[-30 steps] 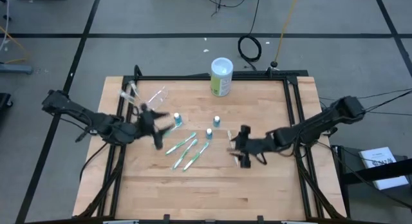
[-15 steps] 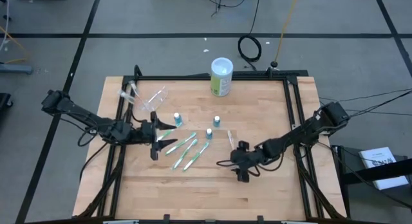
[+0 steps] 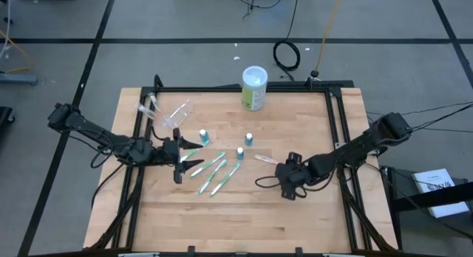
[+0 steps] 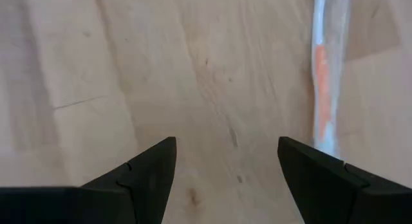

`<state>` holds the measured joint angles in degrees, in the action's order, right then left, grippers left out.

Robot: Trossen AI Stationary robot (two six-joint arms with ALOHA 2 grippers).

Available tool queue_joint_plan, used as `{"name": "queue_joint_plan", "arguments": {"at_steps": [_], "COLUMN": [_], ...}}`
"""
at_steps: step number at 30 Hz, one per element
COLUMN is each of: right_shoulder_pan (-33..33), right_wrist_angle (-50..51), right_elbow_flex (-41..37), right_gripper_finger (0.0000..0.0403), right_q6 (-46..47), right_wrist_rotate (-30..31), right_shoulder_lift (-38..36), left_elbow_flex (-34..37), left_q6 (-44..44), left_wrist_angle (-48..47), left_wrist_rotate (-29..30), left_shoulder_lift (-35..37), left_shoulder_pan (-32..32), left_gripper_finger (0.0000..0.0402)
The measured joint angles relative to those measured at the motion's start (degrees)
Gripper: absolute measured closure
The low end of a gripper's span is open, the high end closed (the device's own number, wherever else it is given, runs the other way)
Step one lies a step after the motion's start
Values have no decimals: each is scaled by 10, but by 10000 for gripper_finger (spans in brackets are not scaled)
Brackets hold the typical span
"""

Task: Pick & Place toothbrushing station
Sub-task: Put the orange toothbrush into the left section of the transparent organizer

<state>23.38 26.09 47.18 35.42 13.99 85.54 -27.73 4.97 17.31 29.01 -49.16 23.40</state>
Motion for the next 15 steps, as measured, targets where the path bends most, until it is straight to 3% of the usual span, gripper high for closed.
{"name": "queue_joint_plan", "arguments": {"at_steps": [9, 15], "right_shoulder_pan": [-5, -43], "right_wrist_angle": [41, 36], "right_elbow_flex": [-16, -63], "right_gripper_finger": [140, 140], "right_q6": [-63, -78], "right_wrist_rotate": [112, 84], "right_shoulder_lift": [-63, -80], "left_elbow_flex": [0, 0], "left_q6": [24, 29], "left_wrist_angle": [-21, -4], "left_wrist_rotate": [1, 1], "left_shoulder_lift": [-30, -63], "left_shoulder_pan": [-34, -56], "left_gripper_finger": [163, 163]}}
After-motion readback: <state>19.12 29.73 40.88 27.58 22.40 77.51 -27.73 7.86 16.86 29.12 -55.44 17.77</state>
